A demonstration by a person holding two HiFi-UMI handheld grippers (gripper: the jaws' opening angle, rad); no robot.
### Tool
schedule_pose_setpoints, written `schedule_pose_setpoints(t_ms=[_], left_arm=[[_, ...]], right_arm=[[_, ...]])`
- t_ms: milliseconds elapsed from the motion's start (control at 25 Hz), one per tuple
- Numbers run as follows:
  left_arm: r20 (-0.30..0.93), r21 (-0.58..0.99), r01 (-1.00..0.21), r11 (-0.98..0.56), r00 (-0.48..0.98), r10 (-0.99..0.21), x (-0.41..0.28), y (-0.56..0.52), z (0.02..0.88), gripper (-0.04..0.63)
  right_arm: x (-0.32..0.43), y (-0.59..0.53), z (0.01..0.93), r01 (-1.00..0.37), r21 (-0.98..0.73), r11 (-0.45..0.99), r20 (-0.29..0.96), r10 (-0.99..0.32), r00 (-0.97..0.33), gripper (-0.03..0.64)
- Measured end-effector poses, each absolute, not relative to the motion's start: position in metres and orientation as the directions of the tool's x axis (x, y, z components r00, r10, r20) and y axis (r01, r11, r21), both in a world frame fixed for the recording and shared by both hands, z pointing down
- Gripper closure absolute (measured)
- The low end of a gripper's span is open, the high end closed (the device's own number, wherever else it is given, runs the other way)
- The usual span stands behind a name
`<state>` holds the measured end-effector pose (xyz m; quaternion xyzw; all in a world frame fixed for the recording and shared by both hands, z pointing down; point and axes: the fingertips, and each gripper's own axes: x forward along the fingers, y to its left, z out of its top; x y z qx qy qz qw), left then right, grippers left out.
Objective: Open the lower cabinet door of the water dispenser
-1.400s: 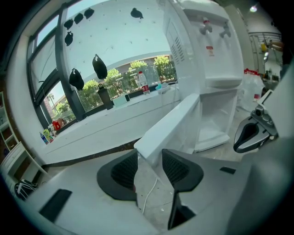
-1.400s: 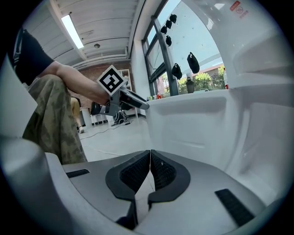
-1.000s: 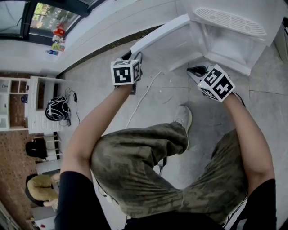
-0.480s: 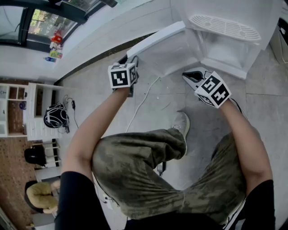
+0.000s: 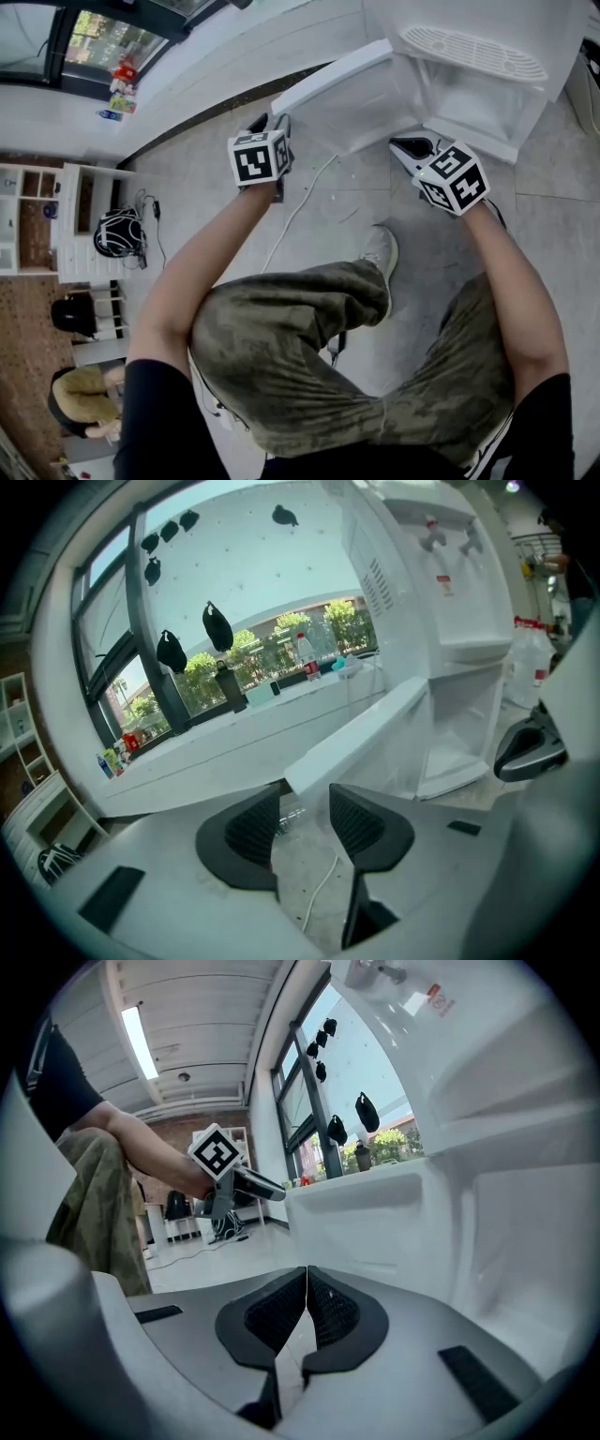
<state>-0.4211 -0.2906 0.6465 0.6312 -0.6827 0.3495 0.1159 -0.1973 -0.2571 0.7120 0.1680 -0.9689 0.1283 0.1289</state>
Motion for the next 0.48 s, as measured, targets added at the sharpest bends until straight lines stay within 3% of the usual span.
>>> schedule_pose_setpoints(t_ms=[240, 480], left_arm=[[0.551, -0.264, -0.960, -0.095, -0.070, -0.831, -0.369, -0.282, 0.629, 0.434], [0.565, -0.152, -0.908, -0.391, 0.245, -0.788, -0.247, -0.283, 0.634, 0.444]], right_arm=[[-0.169, -0.252, 0.694, -0.403, -0.152, 0.903, 0.276, -0.353, -0.894, 0.615], [-0.105, -0.263, 0.664, -0.530, -0.142, 0.836, 0.237, -0.491, -0.838, 0.617]])
